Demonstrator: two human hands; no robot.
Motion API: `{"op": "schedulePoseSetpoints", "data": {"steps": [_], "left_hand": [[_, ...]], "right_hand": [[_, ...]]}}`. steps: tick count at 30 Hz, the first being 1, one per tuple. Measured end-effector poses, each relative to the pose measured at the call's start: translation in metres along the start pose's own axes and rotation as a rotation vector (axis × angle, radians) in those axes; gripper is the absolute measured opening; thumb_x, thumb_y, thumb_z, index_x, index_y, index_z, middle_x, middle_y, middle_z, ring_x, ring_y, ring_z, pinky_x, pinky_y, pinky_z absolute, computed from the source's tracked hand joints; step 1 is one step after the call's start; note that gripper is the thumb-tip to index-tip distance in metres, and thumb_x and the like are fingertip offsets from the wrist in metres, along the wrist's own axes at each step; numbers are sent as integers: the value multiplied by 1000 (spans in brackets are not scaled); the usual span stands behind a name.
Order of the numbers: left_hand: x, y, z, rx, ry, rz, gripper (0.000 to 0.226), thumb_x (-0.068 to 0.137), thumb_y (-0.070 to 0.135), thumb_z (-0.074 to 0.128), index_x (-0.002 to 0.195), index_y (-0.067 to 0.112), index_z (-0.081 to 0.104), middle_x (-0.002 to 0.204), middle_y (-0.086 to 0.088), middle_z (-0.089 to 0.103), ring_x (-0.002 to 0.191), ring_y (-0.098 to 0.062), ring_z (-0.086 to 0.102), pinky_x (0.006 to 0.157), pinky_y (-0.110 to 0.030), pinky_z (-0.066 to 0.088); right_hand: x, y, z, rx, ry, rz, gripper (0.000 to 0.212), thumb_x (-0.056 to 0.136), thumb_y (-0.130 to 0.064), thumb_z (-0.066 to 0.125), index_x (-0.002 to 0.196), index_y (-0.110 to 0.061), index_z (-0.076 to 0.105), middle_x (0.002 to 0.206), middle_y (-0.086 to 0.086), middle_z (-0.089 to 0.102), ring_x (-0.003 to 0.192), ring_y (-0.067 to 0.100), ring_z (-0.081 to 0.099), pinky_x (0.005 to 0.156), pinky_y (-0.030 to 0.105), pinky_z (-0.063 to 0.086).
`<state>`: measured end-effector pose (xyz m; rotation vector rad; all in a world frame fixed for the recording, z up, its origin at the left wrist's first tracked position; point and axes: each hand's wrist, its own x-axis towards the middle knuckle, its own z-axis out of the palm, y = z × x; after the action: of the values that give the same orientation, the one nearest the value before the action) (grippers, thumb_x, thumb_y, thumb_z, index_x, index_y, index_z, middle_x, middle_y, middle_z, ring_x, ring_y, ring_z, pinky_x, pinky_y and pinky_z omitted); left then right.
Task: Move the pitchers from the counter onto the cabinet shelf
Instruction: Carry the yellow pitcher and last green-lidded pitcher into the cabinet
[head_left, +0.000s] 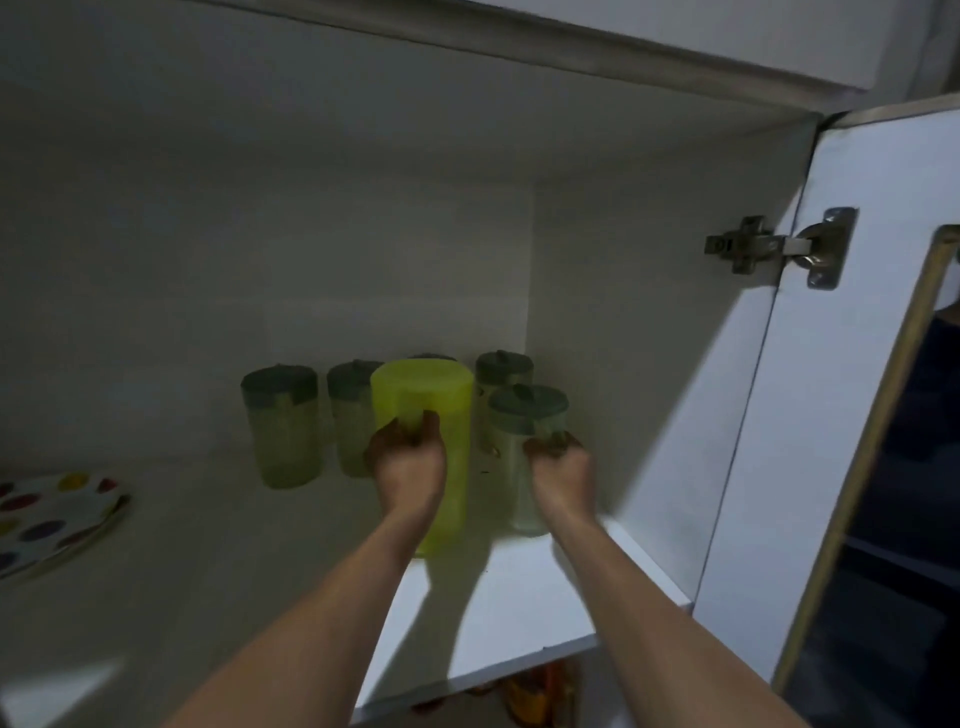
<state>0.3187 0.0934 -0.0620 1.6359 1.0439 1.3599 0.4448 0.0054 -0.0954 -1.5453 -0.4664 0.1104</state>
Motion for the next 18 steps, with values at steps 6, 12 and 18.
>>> {"op": "schedulePoseSetpoints", "data": {"steps": [6, 12, 18], "left_hand": [[16, -11, 31, 110, 10, 9, 54, 97, 30, 54, 50, 10, 34, 51, -6, 40, 53, -24, 40, 59, -33, 27], [32, -21, 48, 65, 45, 22, 52, 94, 28, 59, 52, 8, 37, 59, -16, 51, 67, -37, 56, 61, -35, 32], [35, -20, 53, 117, 20, 12, 45, 94, 34, 57, 74, -6, 61, 79, -27, 66, 80, -42, 63, 71, -45, 49]], "right_hand": [[36, 27, 18, 4, -17, -4, 26, 86, -3, 68, 67, -16, 56, 63, 1, 58, 58, 18, 45, 60, 30, 36], [57, 37, 33, -101, -73, -1, 11, 89, -17, 69, 82, -11, 63, 76, 8, 68, 70, 27, 60, 66, 35, 44], [63, 37, 37, -158, -109, 18, 29, 88, -35, 74, 100, -10, 68, 98, 13, 74, 91, 33, 69, 75, 36, 50]]}}
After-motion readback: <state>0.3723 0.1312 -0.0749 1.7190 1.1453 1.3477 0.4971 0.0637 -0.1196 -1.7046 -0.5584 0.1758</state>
